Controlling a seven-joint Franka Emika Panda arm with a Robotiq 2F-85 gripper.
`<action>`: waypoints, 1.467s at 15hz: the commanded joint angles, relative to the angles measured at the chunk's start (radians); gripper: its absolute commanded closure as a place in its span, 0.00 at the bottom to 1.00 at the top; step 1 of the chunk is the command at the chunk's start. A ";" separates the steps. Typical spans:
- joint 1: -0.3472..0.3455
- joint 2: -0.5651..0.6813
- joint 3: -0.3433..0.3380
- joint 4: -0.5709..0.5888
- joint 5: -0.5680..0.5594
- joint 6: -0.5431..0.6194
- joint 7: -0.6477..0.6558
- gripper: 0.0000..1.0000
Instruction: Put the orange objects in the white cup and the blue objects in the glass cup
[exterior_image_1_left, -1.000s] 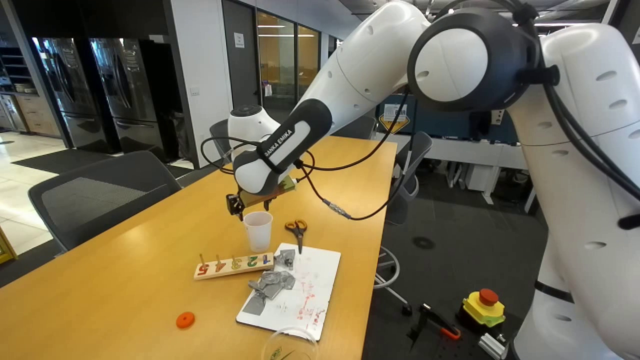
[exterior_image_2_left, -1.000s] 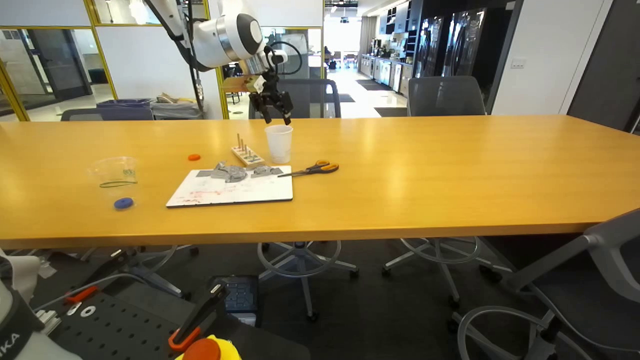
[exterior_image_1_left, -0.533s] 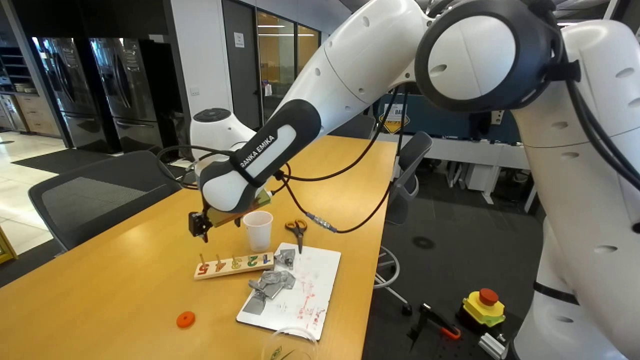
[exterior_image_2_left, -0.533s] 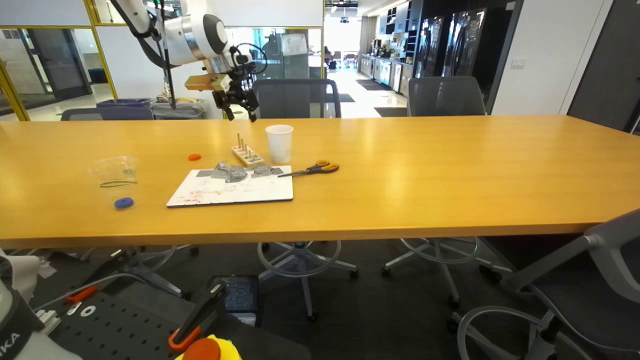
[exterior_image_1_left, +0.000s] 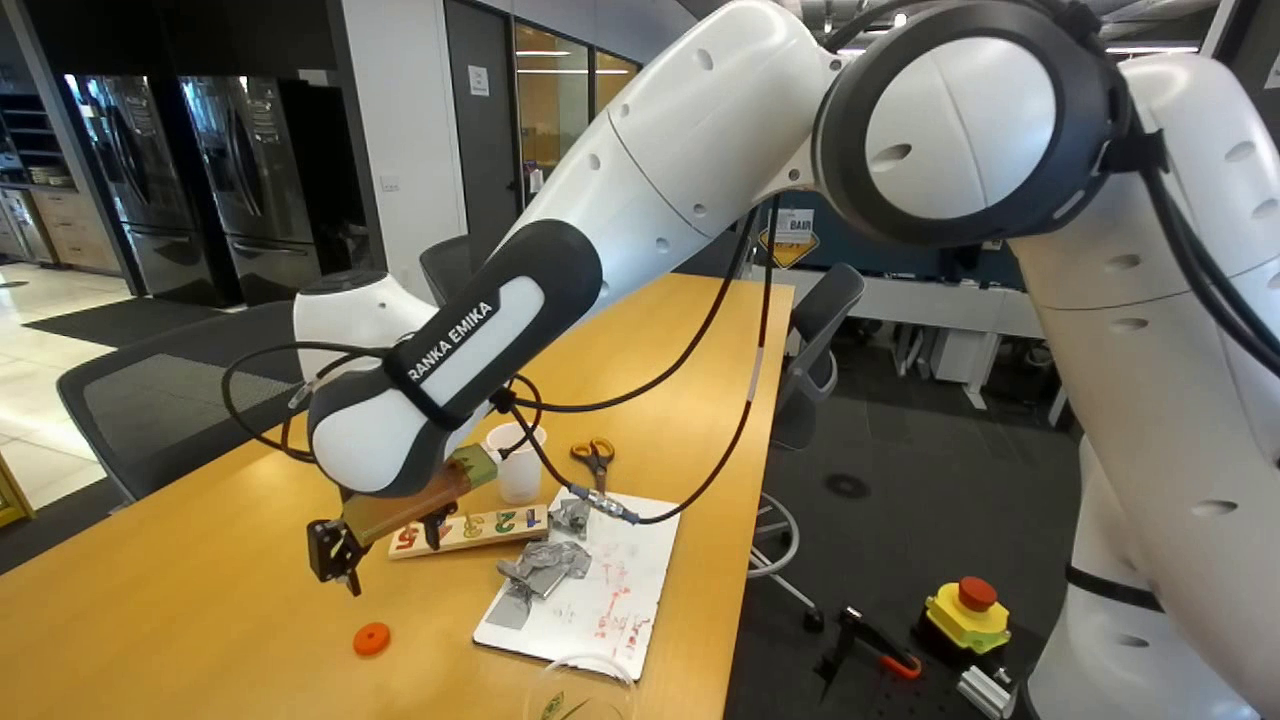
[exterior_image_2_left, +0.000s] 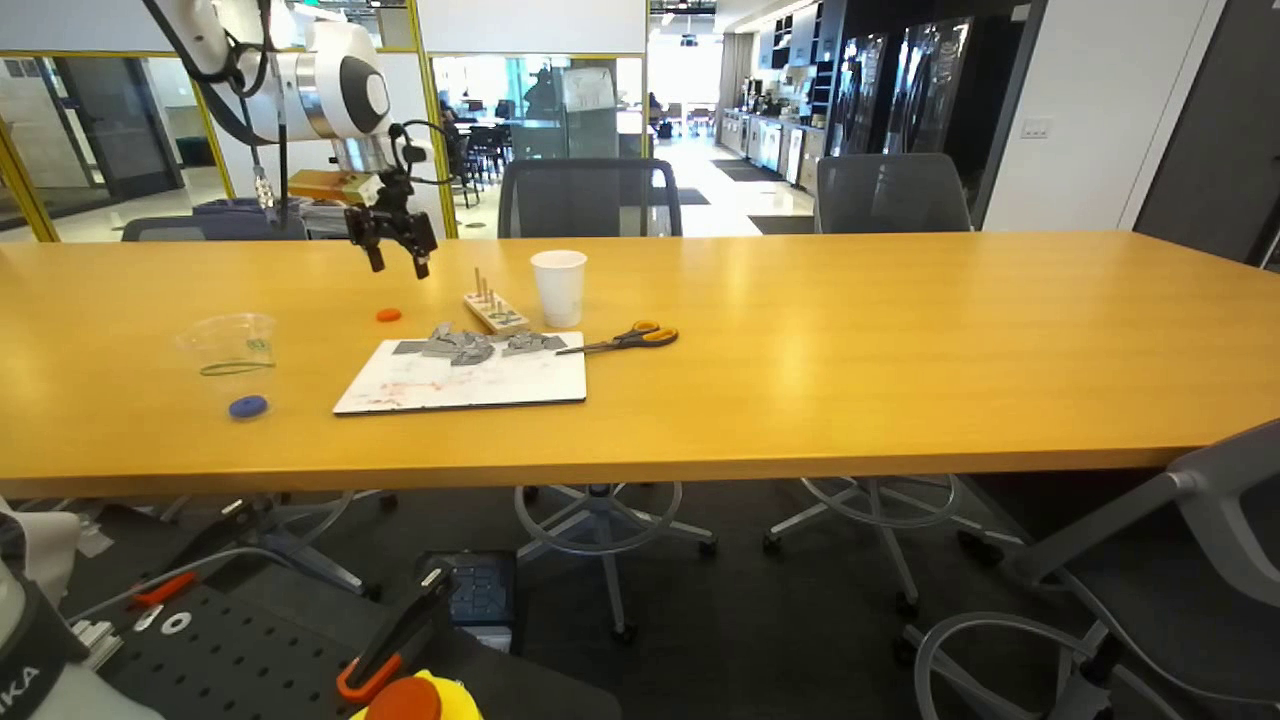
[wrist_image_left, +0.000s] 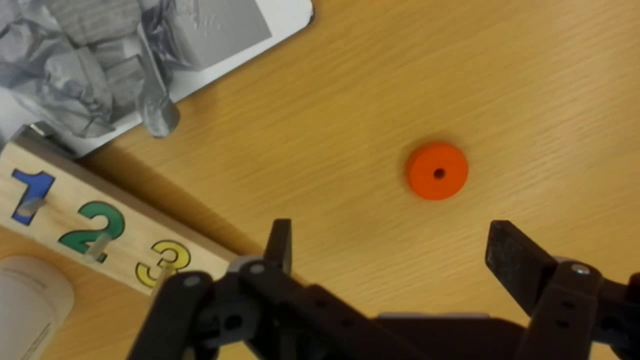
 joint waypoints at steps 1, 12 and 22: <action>0.003 0.070 0.008 0.089 0.050 -0.075 0.009 0.00; 0.008 0.251 0.007 0.271 0.148 -0.098 0.019 0.00; 0.025 0.266 0.010 0.302 0.148 -0.152 0.017 0.00</action>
